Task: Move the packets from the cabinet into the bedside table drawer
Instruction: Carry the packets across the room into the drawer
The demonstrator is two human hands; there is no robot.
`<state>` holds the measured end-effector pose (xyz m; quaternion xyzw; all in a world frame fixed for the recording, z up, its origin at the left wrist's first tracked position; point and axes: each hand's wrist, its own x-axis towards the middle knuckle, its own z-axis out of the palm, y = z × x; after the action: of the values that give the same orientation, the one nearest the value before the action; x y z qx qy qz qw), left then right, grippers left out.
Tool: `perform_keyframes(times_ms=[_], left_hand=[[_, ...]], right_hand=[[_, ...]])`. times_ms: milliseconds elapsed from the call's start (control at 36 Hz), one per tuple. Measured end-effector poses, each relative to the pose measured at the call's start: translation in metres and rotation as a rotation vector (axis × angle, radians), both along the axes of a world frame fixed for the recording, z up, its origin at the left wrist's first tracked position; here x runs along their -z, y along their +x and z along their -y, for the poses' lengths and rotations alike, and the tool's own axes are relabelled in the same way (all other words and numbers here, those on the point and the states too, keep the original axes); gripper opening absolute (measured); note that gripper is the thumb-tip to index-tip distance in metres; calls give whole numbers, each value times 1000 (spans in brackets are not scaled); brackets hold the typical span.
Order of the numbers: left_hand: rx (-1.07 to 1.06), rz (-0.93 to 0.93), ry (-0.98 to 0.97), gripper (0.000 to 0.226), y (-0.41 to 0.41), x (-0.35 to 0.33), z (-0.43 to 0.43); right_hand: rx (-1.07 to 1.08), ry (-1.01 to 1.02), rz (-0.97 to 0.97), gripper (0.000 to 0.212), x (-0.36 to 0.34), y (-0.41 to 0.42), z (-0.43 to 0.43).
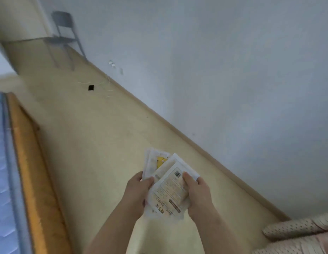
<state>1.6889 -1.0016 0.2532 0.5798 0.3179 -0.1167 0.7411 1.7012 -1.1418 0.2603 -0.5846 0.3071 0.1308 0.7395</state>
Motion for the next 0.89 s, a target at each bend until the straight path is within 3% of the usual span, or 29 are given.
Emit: perform_keyframes(times_ms=[194, 417, 611, 889], left_hand=[[-201, -35, -23, 14, 81, 15, -80], [-352, 34, -22, 15, 199, -4, -208], [-442, 29, 5, 16, 270, -20, -301], [-598, -30, 33, 14, 394, -1, -423]], right_hand=[[-198, 21, -56, 16, 13, 105, -79], [-363, -89, 42, 21, 1, 246, -214], [-424, -25, 29, 19, 1, 332, -318], [-563, -101, 40, 29, 26, 471, -459]])
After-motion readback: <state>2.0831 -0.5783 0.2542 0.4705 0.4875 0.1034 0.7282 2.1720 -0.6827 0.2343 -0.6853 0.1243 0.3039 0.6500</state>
